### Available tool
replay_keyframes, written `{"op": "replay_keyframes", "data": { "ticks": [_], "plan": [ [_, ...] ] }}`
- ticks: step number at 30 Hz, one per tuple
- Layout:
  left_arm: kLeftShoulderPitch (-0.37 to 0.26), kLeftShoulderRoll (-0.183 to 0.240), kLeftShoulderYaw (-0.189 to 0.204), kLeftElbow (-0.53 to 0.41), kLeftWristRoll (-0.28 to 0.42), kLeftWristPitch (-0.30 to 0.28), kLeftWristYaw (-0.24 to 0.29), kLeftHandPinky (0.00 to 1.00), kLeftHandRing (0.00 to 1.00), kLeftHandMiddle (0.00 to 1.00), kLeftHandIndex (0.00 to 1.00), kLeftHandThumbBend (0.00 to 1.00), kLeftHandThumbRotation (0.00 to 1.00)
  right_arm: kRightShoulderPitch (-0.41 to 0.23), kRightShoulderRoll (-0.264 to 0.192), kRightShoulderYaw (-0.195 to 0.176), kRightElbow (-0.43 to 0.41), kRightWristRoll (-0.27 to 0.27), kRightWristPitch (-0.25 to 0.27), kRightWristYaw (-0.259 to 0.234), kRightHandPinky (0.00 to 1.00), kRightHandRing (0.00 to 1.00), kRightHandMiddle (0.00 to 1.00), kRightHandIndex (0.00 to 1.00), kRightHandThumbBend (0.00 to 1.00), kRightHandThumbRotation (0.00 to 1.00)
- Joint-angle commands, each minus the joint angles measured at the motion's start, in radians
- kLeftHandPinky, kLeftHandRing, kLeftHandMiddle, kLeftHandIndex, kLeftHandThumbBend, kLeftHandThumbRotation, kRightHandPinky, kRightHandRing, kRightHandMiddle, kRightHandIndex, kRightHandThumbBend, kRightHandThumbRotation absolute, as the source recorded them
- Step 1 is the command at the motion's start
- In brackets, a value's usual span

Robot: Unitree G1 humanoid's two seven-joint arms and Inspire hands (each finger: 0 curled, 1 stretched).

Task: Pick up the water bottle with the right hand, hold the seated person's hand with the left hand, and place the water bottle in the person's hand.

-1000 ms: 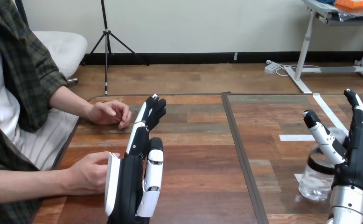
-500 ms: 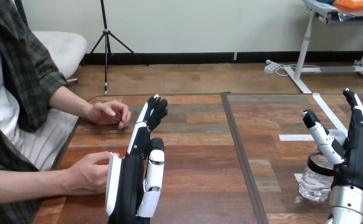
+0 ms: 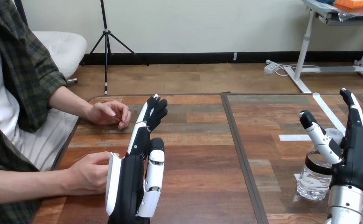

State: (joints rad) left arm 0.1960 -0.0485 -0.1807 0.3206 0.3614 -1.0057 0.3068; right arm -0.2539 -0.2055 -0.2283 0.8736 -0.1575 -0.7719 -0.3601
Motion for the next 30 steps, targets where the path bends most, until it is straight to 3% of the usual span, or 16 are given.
{"op": "replay_keyframes", "data": {
  "ticks": [1,15,30],
  "plan": [
    [-0.028,-0.015,0.006,-0.023,0.007,-0.014,0.005,0.89,0.88,0.90,0.93,0.04,1.00,-0.034,-0.031,0.022,-0.029,-0.017,0.014,0.003,0.00,0.91,0.93,0.88,1.00,0.55],
    [-0.028,-0.012,0.011,-0.019,0.012,-0.022,0.010,0.89,0.89,0.90,0.93,0.03,1.00,-0.023,-0.035,0.048,-0.047,-0.062,0.054,-0.020,0.00,0.95,0.96,0.89,1.00,0.56],
    [-0.028,-0.012,0.011,-0.022,0.012,-0.017,0.013,0.90,0.89,0.90,0.94,0.00,1.00,-0.006,-0.030,0.057,-0.073,-0.046,0.067,0.003,0.00,0.95,0.95,0.88,1.00,0.54]
  ]
}}
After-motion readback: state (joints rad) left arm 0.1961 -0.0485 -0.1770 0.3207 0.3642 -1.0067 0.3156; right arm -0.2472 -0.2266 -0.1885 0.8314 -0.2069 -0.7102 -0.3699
